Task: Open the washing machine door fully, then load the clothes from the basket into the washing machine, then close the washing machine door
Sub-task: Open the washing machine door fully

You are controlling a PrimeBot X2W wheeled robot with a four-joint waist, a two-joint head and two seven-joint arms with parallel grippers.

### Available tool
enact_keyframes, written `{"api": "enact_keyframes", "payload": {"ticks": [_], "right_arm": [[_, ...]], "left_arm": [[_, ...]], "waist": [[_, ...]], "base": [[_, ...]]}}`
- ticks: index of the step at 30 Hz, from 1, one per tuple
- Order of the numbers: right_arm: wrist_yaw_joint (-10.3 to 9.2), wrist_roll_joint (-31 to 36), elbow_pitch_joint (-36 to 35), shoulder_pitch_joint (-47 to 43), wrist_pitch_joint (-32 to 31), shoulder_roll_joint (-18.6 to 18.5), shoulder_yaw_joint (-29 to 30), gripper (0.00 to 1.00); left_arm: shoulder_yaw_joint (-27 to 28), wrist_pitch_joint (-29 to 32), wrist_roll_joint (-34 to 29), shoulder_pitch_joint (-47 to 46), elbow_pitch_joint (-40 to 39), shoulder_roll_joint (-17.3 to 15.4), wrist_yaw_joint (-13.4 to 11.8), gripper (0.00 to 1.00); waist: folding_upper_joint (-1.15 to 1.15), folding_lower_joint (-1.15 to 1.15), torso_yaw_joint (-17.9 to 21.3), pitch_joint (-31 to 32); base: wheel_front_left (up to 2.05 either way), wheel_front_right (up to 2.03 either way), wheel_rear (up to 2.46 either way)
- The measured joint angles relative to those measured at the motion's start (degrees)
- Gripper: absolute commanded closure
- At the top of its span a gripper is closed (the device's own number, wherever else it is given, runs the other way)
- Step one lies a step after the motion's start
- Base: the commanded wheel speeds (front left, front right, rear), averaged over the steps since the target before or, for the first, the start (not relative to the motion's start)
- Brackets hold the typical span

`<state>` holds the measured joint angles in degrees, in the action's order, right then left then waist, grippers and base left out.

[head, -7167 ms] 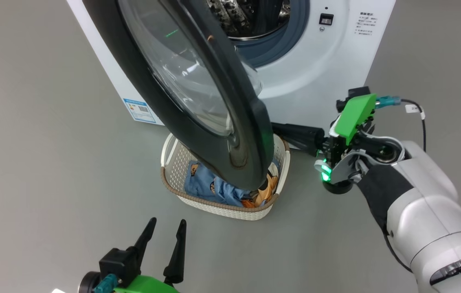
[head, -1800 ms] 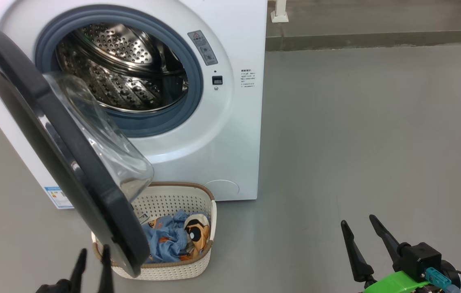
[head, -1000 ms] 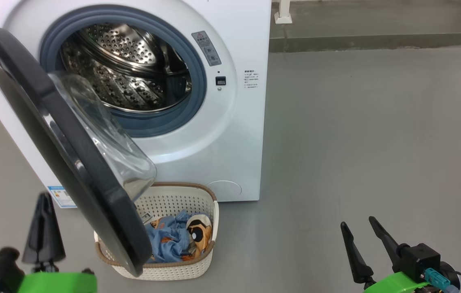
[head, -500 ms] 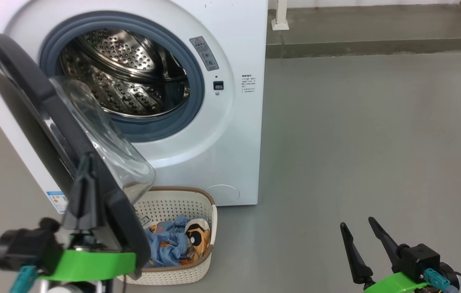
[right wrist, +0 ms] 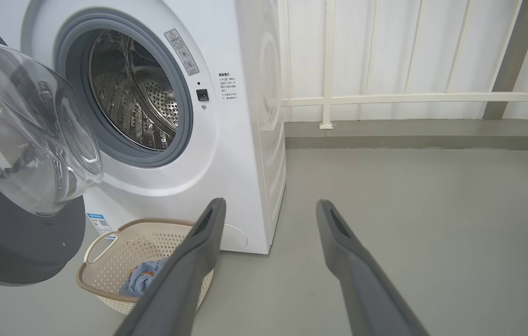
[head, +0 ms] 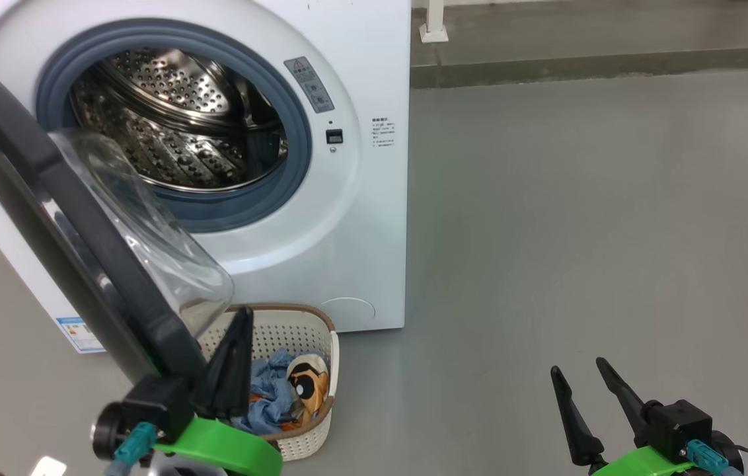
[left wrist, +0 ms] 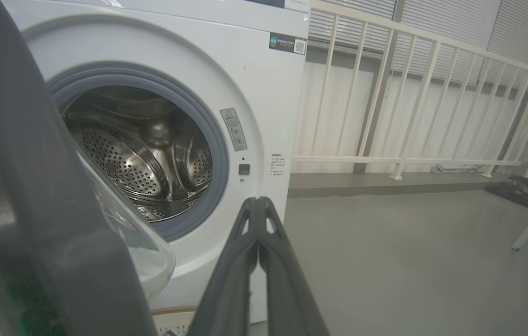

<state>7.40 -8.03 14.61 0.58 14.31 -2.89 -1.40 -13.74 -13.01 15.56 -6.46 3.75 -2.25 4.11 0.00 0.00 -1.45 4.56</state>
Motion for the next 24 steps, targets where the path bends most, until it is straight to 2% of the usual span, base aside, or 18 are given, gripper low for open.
{"api": "enact_keyframes", "payload": {"ticks": [9, 24], "right_arm": [[0.00, -0.7, 0.1, 0.0, 0.0, 0.0, 0.0, 0.00], [0.00, -1.2, 0.5, 0.0, 0.0, 0.0, 0.3, 0.00]], "left_arm": [[-0.9, 1.0, 1.1, -2.2, 9.7, -0.1, -0.1, 1.00], [0.5, 0.4, 2.9, -3.4, 16.1, -0.6, -0.8, 1.00]], "waist": [[0.00, 0.00, 0.8, -1.3], [0.00, 0.00, 0.3, -1.6]], "base": [[0.00, 0.00, 0.00], [0.00, 0.00, 0.00]]}}
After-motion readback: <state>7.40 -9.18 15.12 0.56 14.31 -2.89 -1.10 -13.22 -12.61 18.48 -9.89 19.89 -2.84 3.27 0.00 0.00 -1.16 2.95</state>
